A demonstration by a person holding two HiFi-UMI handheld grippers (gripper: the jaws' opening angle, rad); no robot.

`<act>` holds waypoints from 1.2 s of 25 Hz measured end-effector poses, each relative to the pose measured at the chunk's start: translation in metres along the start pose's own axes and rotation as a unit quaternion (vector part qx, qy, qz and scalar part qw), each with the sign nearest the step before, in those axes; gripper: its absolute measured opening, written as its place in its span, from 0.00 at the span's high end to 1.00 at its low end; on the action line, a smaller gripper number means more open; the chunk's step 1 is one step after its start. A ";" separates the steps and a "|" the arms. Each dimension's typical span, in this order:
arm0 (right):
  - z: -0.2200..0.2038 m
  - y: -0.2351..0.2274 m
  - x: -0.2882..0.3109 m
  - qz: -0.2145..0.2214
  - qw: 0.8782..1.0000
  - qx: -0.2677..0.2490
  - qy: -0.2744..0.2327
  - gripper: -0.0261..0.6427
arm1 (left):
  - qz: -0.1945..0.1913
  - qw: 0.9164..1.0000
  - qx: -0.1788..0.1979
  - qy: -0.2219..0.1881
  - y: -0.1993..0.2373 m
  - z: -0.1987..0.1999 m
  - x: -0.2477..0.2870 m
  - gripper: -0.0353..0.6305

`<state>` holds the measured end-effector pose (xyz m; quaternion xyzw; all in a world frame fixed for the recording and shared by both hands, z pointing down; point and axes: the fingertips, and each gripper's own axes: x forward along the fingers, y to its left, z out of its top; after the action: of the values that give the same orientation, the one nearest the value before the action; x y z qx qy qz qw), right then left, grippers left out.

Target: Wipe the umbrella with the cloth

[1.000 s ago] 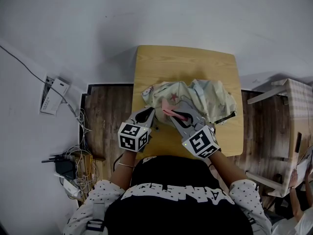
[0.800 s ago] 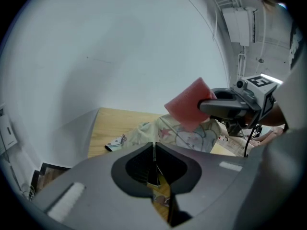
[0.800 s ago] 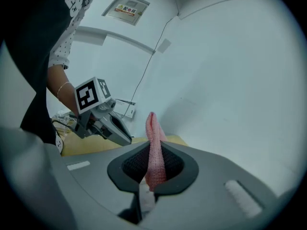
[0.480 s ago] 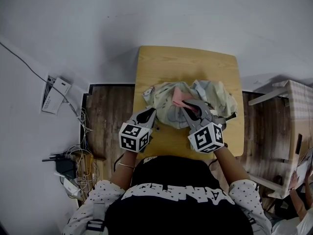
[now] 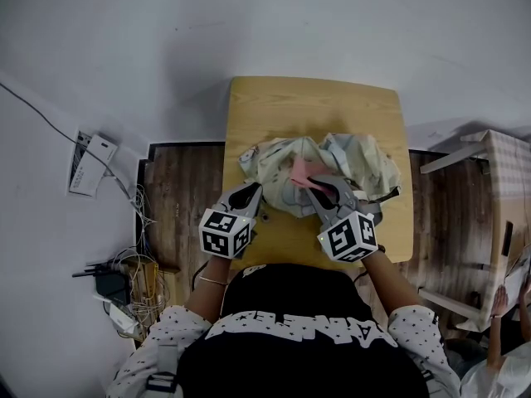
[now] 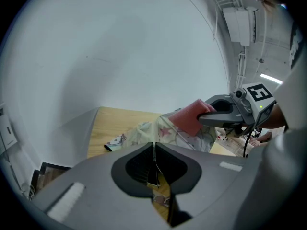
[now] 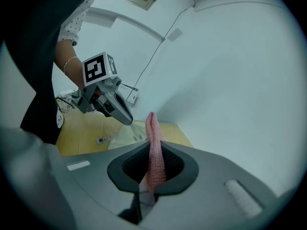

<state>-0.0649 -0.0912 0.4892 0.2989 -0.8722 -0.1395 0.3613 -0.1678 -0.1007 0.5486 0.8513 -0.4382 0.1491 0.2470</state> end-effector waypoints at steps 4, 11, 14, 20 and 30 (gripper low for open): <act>-0.005 0.007 -0.001 0.006 1.000 0.008 0.005 0.90 | -0.005 1.000 0.001 -0.001 -0.002 0.000 0.000 0.92; -0.015 0.024 -0.005 0.027 0.999 0.036 0.011 0.90 | -0.008 1.000 0.002 -0.011 -0.005 0.002 -0.001 0.92; -0.019 0.030 -0.007 0.036 0.998 0.044 0.012 0.91 | -0.006 1.000 0.002 -0.011 -0.006 0.002 -0.001 0.92; -0.017 0.040 -0.017 0.067 0.996 0.054 -0.009 0.91 | 0.017 1.000 0.001 -0.018 -0.011 0.005 -0.007 0.91; 0.004 -0.006 -0.045 0.051 0.980 0.152 -0.115 0.91 | 0.058 0.997 -0.001 -0.050 -0.028 0.021 -0.022 0.91</act>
<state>-0.0403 -0.0675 0.4591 0.2876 -0.9329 -0.0206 0.2159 -0.1572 -0.0834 0.5128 0.8307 -0.4988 0.1193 0.2168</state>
